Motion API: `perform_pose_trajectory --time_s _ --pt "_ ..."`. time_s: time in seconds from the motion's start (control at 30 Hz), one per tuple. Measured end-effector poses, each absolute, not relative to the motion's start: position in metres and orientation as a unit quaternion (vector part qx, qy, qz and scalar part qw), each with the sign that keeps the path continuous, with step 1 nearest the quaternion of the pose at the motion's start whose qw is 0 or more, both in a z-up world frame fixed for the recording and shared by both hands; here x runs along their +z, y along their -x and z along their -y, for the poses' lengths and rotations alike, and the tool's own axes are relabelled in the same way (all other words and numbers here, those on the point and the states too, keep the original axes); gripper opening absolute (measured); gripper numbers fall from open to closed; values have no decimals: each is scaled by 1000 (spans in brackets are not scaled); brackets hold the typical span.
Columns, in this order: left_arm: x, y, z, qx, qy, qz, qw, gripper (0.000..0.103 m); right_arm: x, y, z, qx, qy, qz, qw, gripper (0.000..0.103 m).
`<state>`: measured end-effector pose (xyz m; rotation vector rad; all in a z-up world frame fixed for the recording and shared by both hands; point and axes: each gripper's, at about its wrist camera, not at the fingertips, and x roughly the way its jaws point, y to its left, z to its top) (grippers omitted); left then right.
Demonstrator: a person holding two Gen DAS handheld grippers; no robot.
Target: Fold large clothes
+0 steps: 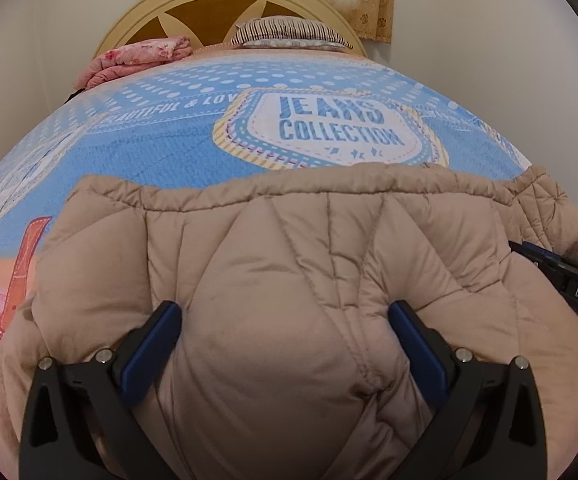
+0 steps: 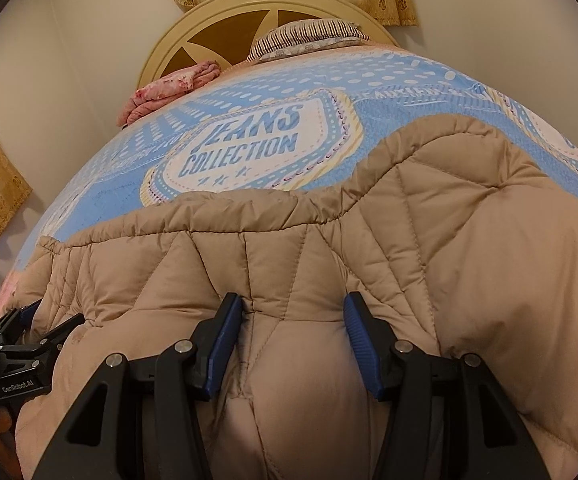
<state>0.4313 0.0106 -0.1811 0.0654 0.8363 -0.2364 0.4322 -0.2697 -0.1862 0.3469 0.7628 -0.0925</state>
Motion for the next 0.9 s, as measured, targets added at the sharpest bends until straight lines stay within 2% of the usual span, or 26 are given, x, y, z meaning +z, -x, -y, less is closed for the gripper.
perform_pose_trajectory --time_s 0.63,0.73,0.9 --pt "-185 -433 -8 -105 -42 -412 904 103 -187 -439 259 -69 -130 -391 908 55" --pt "-185 -433 -8 -104 -44 -412 904 103 -176 -433 255 -75 -120 -392 909 55" --pt "-186 -434 -9 -103 -45 -412 904 103 -140 -405 223 -44 -117 -341 932 59"
